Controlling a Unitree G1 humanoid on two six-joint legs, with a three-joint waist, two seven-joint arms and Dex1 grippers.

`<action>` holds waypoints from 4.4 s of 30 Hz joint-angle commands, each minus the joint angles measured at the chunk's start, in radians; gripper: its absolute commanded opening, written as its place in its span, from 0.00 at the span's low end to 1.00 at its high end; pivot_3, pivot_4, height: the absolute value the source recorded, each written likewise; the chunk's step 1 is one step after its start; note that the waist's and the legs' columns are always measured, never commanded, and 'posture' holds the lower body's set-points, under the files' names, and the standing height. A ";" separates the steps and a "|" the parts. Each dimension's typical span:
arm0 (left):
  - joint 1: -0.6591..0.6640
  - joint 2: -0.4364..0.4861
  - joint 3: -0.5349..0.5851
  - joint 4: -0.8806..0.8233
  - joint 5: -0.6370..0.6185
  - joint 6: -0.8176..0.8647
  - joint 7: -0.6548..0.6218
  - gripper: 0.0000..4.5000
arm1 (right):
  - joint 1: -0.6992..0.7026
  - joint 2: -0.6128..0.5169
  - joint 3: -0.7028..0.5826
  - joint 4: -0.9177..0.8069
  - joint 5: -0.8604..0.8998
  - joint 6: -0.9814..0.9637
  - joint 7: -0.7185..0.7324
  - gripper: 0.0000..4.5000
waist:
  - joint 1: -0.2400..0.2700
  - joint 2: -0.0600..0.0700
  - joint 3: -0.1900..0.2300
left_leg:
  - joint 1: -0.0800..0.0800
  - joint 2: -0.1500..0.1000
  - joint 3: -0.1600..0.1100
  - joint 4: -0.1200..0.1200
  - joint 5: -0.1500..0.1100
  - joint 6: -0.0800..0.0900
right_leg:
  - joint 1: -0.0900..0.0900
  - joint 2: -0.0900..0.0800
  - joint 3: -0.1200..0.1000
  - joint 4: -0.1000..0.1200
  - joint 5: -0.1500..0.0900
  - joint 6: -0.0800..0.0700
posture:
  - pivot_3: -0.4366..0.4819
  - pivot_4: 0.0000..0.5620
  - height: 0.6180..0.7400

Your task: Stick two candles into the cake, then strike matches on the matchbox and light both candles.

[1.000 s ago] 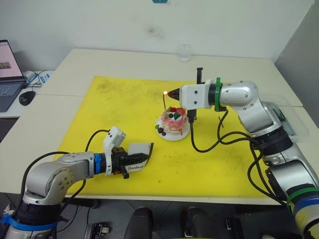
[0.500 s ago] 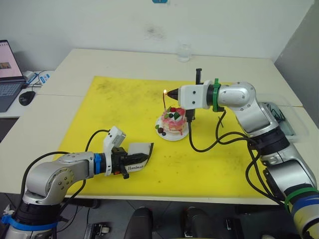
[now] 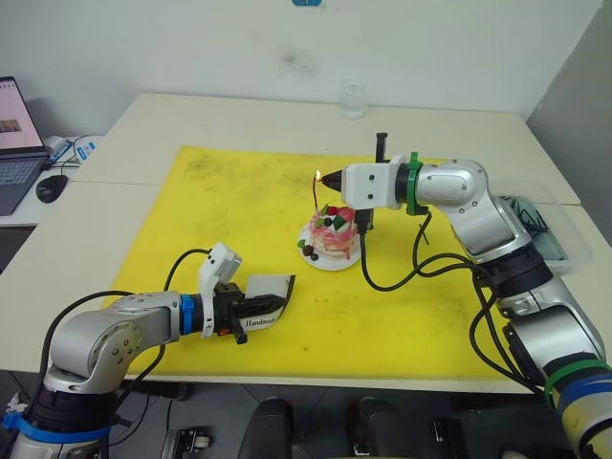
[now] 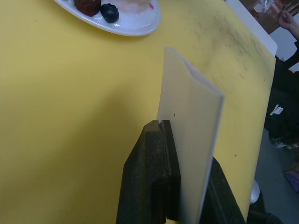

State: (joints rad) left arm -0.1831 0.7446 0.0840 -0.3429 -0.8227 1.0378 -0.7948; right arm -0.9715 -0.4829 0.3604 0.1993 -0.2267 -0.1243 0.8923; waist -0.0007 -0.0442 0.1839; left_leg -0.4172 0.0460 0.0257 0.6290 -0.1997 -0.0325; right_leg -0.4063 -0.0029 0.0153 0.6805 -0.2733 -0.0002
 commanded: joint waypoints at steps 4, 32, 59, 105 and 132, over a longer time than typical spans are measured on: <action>-0.016 -0.008 -0.006 -0.012 -0.003 -0.010 -0.008 0.00 | -0.032 0.004 -0.026 -0.017 0.003 -0.018 -0.010 0.01 | 0.000 0.000 0.000 | 0.000 0.000 0.000 0.000 0.000 0.000 | 0.000 0.000 0.000 0.000 0.000 0.000 | 0.48 0.27 1.00; -0.016 -0.007 -0.007 -0.011 0.002 -0.013 -0.012 0.00 | -0.043 -0.014 -0.044 -0.005 0.004 -0.013 -0.011 0.01 | 0.000 0.000 0.000 | 0.000 0.000 0.000 0.000 0.000 0.000 | 0.000 0.000 0.000 0.000 0.000 0.000 | 0.48 0.27 1.00; -0.042 -0.080 0.011 -0.137 -0.184 0.097 0.045 0.00 | 0.325 -0.325 -0.545 -0.294 0.191 0.534 -0.106 0.01 | -0.001 0.001 0.000 | 0.000 0.001 0.000 -0.001 0.000 0.000 | 0.000 0.001 0.000 0.000 0.000 0.000 | 0.48 0.27 1.00; -0.047 -0.178 -0.049 -0.151 -0.188 0.058 0.187 0.00 | 0.666 -0.150 -0.730 -0.647 0.519 0.836 -0.408 1.00 | -0.026 0.004 -0.001 | 0.000 0.001 0.001 0.000 0.000 0.000 | 0.001 0.010 0.002 0.000 0.001 0.002 | 0.48 0.27 1.00; -0.002 -0.120 -0.009 -0.190 -0.255 0.073 0.233 0.00 | 0.568 0.211 -0.457 -0.128 0.345 0.509 -0.658 1.00 | -0.029 0.005 -0.001 | 0.001 0.001 0.001 0.000 0.000 0.000 | 0.000 0.009 0.004 0.000 0.001 0.002 | 0.48 0.27 1.00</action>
State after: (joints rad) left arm -0.1697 0.6195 0.0626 -0.5083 -1.0575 1.1129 -0.5583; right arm -0.3807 -0.2676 -0.0993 0.0837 0.1333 0.3906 0.2492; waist -0.0296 -0.0396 0.1828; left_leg -0.4166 0.0474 0.0266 0.6291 -0.1996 -0.0324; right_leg -0.4062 0.0061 0.0189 0.6809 -0.2719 0.0022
